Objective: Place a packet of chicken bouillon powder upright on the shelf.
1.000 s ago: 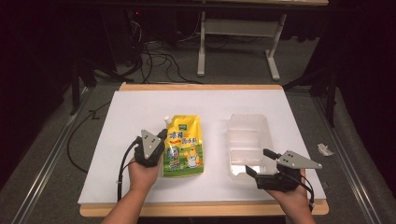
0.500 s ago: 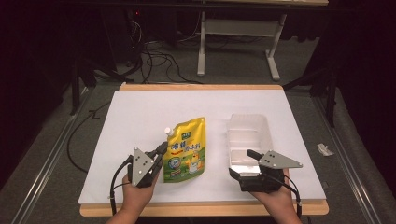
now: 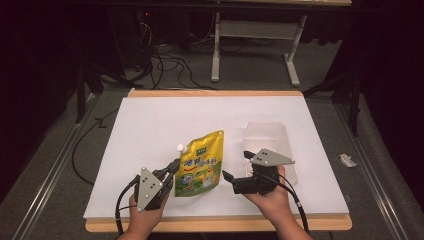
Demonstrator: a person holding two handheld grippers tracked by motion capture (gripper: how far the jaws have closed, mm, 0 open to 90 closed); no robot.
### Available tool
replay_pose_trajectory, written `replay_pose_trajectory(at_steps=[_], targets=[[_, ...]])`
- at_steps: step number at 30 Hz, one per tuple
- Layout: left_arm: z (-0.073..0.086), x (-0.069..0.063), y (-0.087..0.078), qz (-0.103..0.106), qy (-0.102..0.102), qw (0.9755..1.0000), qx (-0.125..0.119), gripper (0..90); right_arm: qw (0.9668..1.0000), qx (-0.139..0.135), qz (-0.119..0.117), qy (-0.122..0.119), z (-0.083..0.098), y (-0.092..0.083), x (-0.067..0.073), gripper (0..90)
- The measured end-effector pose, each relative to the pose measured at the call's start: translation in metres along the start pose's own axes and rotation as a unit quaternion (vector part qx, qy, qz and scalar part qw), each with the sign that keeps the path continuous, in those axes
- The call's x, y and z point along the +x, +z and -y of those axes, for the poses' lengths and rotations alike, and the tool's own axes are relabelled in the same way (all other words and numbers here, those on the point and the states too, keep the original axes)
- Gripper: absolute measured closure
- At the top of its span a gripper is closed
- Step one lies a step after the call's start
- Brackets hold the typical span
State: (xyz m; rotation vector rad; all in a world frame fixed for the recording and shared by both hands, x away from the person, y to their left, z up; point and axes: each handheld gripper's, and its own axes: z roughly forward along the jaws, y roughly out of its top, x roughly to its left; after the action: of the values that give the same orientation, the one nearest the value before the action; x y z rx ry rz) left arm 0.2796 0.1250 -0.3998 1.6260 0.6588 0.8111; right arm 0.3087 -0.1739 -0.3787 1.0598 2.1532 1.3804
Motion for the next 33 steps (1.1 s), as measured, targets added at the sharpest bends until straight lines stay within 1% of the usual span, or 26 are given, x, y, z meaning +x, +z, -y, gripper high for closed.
replay_pose_trajectory(at_steps=[3, 6, 10, 15, 18, 19, 20, 21, 22, 23, 28, 30, 33], targets=[[-0.001, -0.002, -0.001, 0.002, 0.009, 1.0, -0.003, 90.0, 0.9999, 0.006, -0.006, 0.005, -0.007, 0.012, 0.001, 5.5], [-0.001, -0.004, -0.001, 0.005, 0.013, 0.9999, -0.005, 90.0, 0.9997, 0.015, -0.015, 0.013, -0.012, 0.024, 0.001, 4.3], [-0.002, -0.005, -0.002, 0.006, 0.014, 0.9999, -0.006, 90.0, 0.9985, 0.028, -0.034, 0.031, -0.015, 0.04, 0.0, 2.7], [-0.001, -0.004, -0.002, 0.007, 0.019, 0.9998, -0.008, 90.0, 0.9976, 0.034, -0.044, 0.04, -0.016, 0.052, 0.0, 2.5], [-0.001, -0.004, -0.002, 0.009, 0.021, 0.9997, -0.008, 90.0, 0.9965, 0.044, -0.053, 0.047, -0.016, 0.059, 0.001, 2.8], [-0.001, -0.004, -0.002, 0.009, 0.022, 0.9997, -0.008, 90.0, 0.9962, 0.046, -0.057, 0.048, -0.015, 0.06, 0.001, 3.6], [-0.001, -0.004, -0.003, 0.01, 0.022, 0.9997, -0.008, 90.0, 0.9955, 0.049, -0.066, 0.047, -0.015, 0.061, 0.001, 4.4], [-0.001, -0.004, -0.003, 0.011, 0.021, 0.9997, -0.007, 90.0, 0.995, 0.053, -0.069, 0.048, -0.014, 0.062, 0.001, 5.0], [-0.001, -0.004, -0.002, 0.011, 0.021, 0.9997, -0.007, 90.0, 0.9945, 0.057, -0.075, 0.047, -0.013, 0.064, 0.001, 8.0], [-0.001, -0.003, -0.002, 0.011, 0.021, 0.9997, -0.006, 90.0, 0.9938, 0.06, -0.08, 0.047, -0.013, 0.064, 0.002, 8.2], [0.001, 0.001, -0.002, 0.008, 0.013, 0.9999, -0.002, 90.0, 0.995, 0.06, -0.072, 0.034, -0.012, 0.063, 0.004, 14.9], [0.001, 0.003, -0.001, 0.005, 0.008, 1.0, 0.002, 90.0, 0.995, 0.059, -0.072, 0.037, -0.012, 0.059, 0.005, 18.3], [0.002, 0.006, 0.0, 0.0, -0.002, 1.0, 0.006, 90.0, 0.9962, 0.05, -0.066, 0.026, -0.011, 0.055, 0.005, 28.9]])
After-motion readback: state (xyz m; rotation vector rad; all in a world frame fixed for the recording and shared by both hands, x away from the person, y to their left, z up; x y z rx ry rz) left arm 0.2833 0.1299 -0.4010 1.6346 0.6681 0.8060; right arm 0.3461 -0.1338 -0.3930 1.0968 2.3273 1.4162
